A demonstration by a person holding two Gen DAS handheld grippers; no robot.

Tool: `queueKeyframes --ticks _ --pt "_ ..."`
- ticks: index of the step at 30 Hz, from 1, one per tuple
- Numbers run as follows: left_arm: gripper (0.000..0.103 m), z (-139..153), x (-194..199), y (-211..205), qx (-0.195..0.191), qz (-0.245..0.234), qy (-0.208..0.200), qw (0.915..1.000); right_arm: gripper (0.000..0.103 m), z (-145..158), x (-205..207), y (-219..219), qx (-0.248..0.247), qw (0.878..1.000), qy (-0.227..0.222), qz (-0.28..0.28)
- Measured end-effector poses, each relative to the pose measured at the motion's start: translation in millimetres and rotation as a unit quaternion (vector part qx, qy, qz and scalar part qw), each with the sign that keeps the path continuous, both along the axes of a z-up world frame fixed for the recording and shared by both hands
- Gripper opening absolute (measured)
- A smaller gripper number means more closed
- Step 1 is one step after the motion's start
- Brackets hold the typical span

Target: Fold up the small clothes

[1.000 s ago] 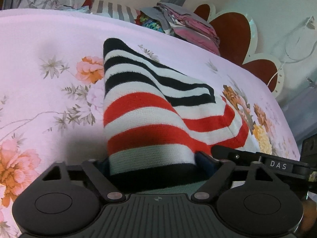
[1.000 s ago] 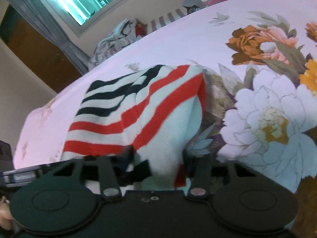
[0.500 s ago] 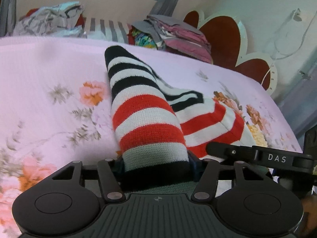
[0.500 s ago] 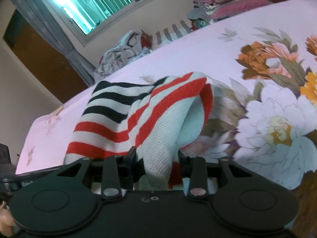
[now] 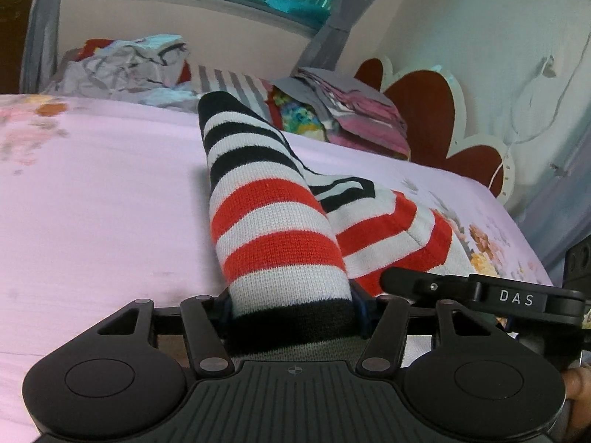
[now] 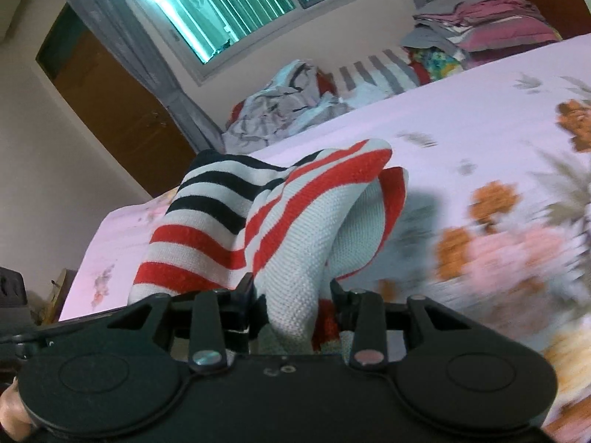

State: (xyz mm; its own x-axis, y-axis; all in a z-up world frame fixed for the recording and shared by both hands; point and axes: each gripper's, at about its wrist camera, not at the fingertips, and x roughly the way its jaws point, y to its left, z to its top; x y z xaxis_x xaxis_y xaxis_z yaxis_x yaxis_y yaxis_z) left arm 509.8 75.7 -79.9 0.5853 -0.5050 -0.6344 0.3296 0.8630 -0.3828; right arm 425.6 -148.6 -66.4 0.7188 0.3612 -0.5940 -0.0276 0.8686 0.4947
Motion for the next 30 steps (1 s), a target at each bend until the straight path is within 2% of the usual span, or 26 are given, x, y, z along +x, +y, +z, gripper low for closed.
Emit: queueKeyframes --ticks 8,13,19,23,26,30 --pt "0.057 -14.3 13.3 130.2 0.008 0.029 0.012 0.9995 0.036 -15.8 26.5 127.8 0.016 1.000 0.007 0.018" --pt "0.057 -30.9 22.5 185.7 0.008 0.049 0.016 0.9986 0.036 -25.9 48.1 169.7 0.020 0.999 0.013 0.038" --pt "0.058 -67.1 30.0 221.1 0.003 0.056 0.030 0.9980 0.036 -43.7 65.2 189.1 0.006 0.998 0.034 0.052" --pt "0.065 -89.1 30.5 229.6 -0.013 0.054 0.031 0.9979 0.041 -54.6 68.0 187.3 0.005 0.998 0.052 0.047" --pt "0.067 -89.0 32.2 224.5 -0.006 0.053 0.029 0.9981 0.045 -54.3 67.5 176.0 0.014 0.997 0.062 0.034" --pt "0.067 -79.3 24.7 228.1 -0.003 0.067 0.032 0.9973 0.046 -41.9 60.8 171.9 0.003 0.999 0.050 0.020"
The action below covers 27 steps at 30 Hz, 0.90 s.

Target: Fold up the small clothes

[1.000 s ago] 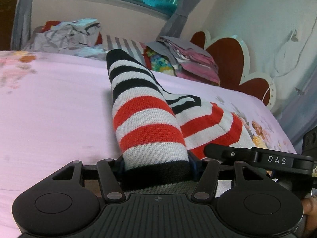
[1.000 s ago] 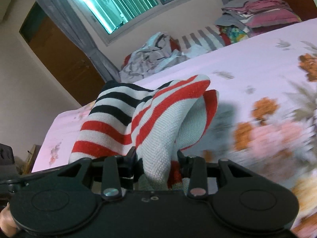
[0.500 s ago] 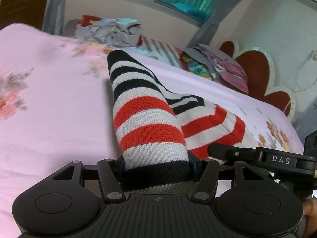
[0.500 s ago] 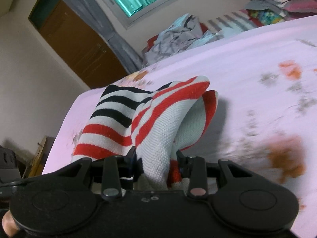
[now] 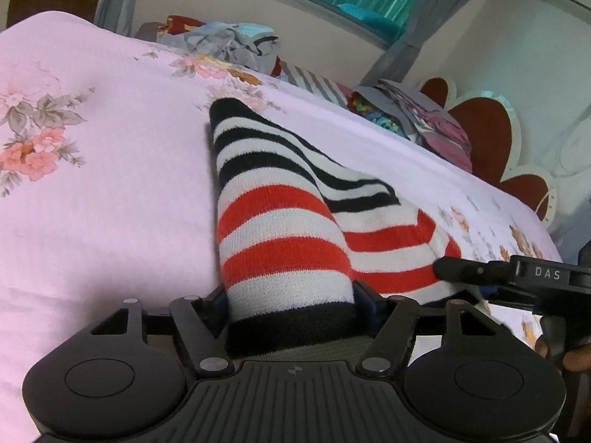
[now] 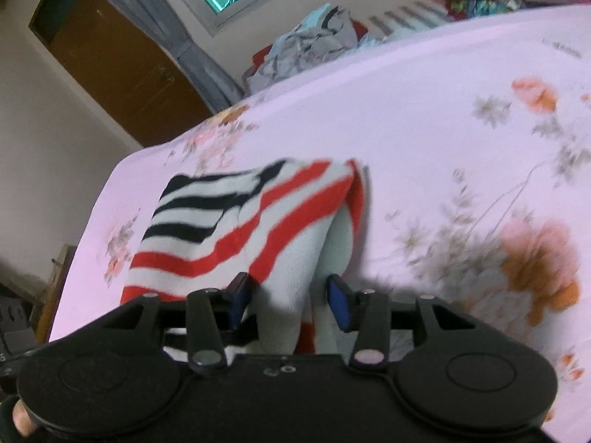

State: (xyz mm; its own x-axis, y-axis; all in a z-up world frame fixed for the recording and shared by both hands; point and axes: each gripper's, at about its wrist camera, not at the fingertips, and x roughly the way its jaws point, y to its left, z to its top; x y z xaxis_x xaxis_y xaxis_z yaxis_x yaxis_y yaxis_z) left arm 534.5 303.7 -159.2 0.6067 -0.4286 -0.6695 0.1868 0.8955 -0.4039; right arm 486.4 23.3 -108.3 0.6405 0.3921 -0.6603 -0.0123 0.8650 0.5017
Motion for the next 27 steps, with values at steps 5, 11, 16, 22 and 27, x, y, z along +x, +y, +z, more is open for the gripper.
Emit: queueKeyframes --ticks 5,11,16,22,27 --pt "0.067 16.3 -0.2 6.4 -0.002 0.024 -0.018 0.9995 0.048 3.2 13.6 -6.4 0.013 1.000 0.001 -0.013" --pt "0.066 14.9 23.2 2.1 0.021 0.043 -0.035 0.9982 0.018 -0.1 35.2 7.7 -0.031 0.999 -0.020 -0.023" --pt "0.069 -6.7 38.3 -3.4 0.036 0.046 -0.017 0.9981 0.013 -13.4 44.0 16.3 -0.100 0.994 -0.026 -0.026" --pt "0.072 -2.0 32.2 -4.9 0.044 0.048 -0.026 0.9975 0.020 -14.3 38.6 13.3 -0.105 0.994 -0.029 -0.028" --pt "0.073 16.5 5.8 -2.0 0.051 0.029 -0.047 0.9972 0.024 14.7 5.2 8.7 -0.079 0.996 -0.045 -0.020"
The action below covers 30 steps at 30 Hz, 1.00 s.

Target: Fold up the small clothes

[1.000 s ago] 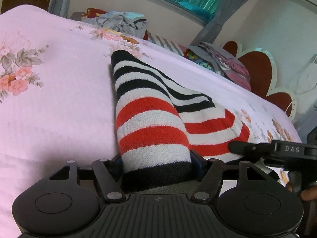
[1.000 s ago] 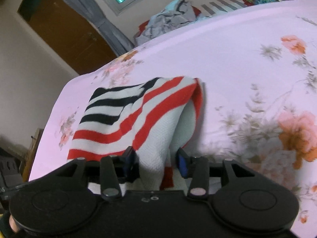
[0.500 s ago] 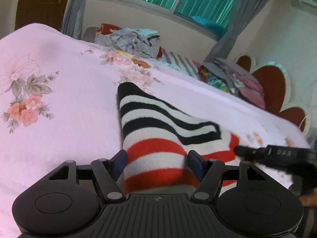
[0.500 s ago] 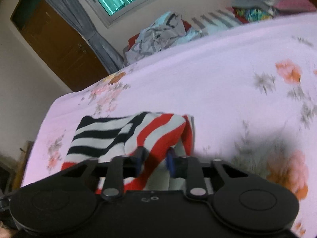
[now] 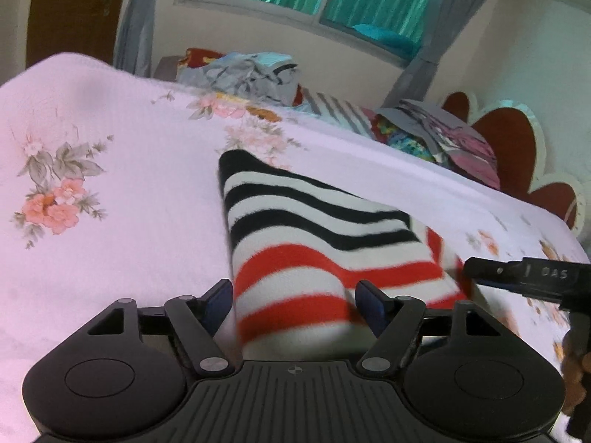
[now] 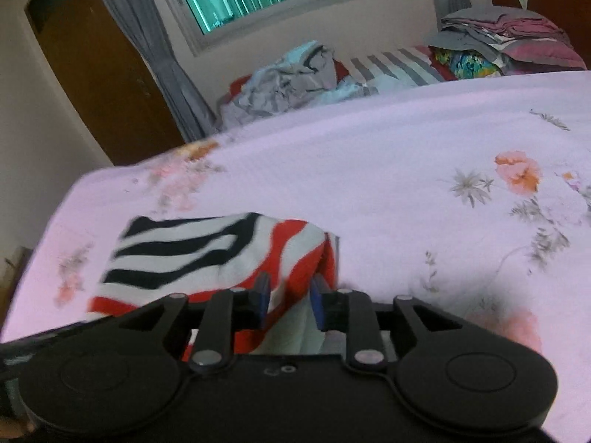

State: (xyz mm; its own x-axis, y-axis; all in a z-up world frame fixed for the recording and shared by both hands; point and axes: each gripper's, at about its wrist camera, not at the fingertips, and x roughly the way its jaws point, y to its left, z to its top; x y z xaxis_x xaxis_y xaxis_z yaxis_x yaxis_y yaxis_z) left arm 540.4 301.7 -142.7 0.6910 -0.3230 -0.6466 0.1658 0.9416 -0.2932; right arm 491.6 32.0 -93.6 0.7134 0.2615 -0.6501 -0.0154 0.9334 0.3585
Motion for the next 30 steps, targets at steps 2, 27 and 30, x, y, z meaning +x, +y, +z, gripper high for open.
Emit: queueKeyframes --ticks 2,27,30 --pt "0.073 5.9 -14.7 -0.3 0.009 -0.009 -0.004 0.9999 0.025 8.7 -20.5 3.3 -0.008 1.000 -0.008 0.014" --pt "0.073 -5.1 -78.1 -1.4 0.027 -0.018 0.024 0.9992 0.024 -32.0 -114.4 18.6 -0.032 0.996 0.061 -0.055" --pt "0.073 -1.7 -80.4 -3.2 0.029 -0.016 0.027 0.9991 0.027 -37.2 -111.2 22.0 -0.038 0.996 0.067 -0.053"
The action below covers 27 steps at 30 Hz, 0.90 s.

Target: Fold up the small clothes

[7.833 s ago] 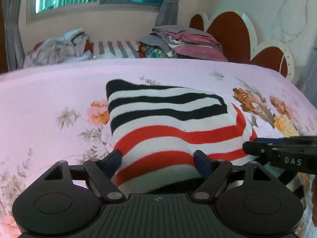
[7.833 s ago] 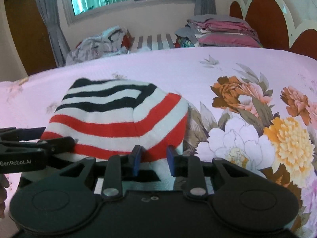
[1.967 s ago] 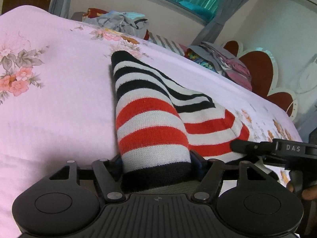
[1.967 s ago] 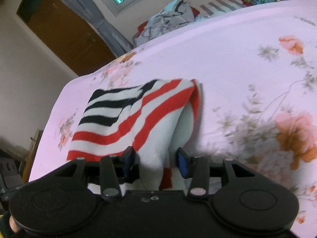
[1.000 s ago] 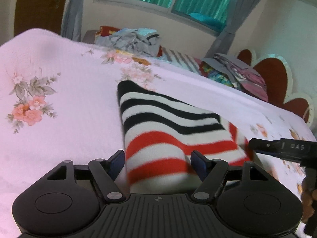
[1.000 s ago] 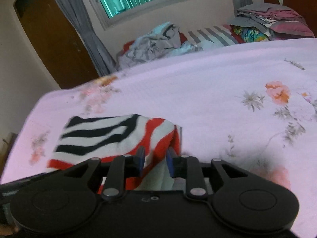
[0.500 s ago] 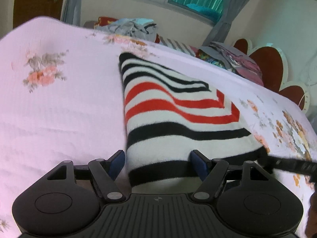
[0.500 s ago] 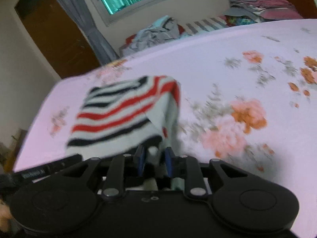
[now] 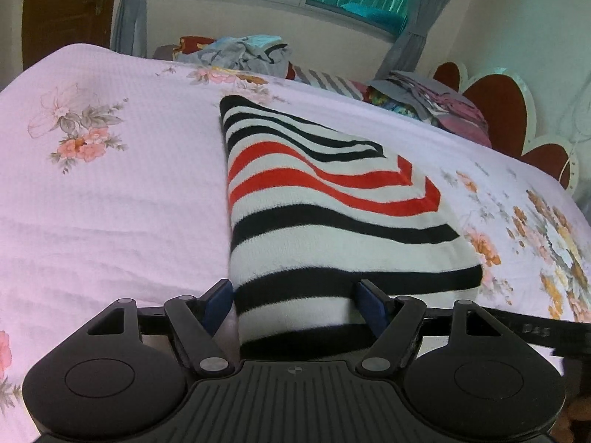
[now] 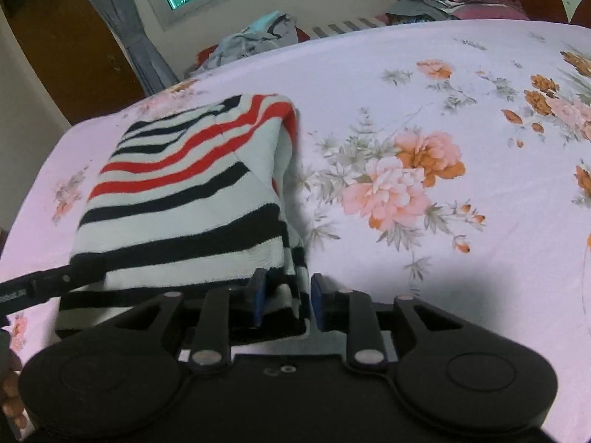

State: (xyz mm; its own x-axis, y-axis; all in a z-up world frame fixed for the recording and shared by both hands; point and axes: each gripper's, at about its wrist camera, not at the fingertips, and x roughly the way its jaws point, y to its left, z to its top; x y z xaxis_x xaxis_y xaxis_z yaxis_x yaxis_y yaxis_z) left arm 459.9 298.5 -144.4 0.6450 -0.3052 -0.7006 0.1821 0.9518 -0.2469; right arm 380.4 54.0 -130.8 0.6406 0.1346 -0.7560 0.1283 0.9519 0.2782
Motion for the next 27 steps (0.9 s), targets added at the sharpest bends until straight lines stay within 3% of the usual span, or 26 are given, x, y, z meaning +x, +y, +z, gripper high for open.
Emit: queueKeyframes --ticks 4,7,9,11,16,23,25,27 --pt "0.094 13.1 -9.7 -3.8 0.006 0.007 -0.005 0.9999 0.030 2.5 2.6 -0.6 0.000 1.000 0.011 -0.003" --pt "0.103 27.4 -21.4 -10.2 0.021 0.008 -0.016 0.9996 0.035 16.8 -3.6 3.2 -0.011 1.000 0.004 0.006" --pt "0.103 38.0 -31.9 -13.6 0.026 0.014 -0.018 0.9994 0.041 27.6 -13.8 2.2 -0.001 1.000 -0.011 0.011" --pt "0.103 47.8 -43.9 -15.5 0.031 0.024 -0.014 0.9991 0.058 38.7 -26.2 0.1 0.002 1.000 -0.026 0.018" --pt "0.103 69.9 -88.2 -27.0 0.069 0.079 0.007 0.9945 0.064 66.4 -71.0 -9.3 -0.001 0.998 -0.050 0.037" --pt "0.103 120.3 -193.4 -53.5 0.141 0.111 -0.090 0.9797 0.075 100.6 -149.9 -27.1 0.009 0.993 -0.086 0.078" --pt "0.103 132.2 -219.1 -55.1 0.128 0.118 -0.086 0.9809 0.076 108.6 -169.4 -30.1 0.009 0.992 -0.093 0.085" --pt "0.103 138.0 -237.0 -49.9 0.095 0.118 -0.058 0.9867 0.077 117.3 -191.1 -32.8 0.012 0.991 -0.100 0.094"
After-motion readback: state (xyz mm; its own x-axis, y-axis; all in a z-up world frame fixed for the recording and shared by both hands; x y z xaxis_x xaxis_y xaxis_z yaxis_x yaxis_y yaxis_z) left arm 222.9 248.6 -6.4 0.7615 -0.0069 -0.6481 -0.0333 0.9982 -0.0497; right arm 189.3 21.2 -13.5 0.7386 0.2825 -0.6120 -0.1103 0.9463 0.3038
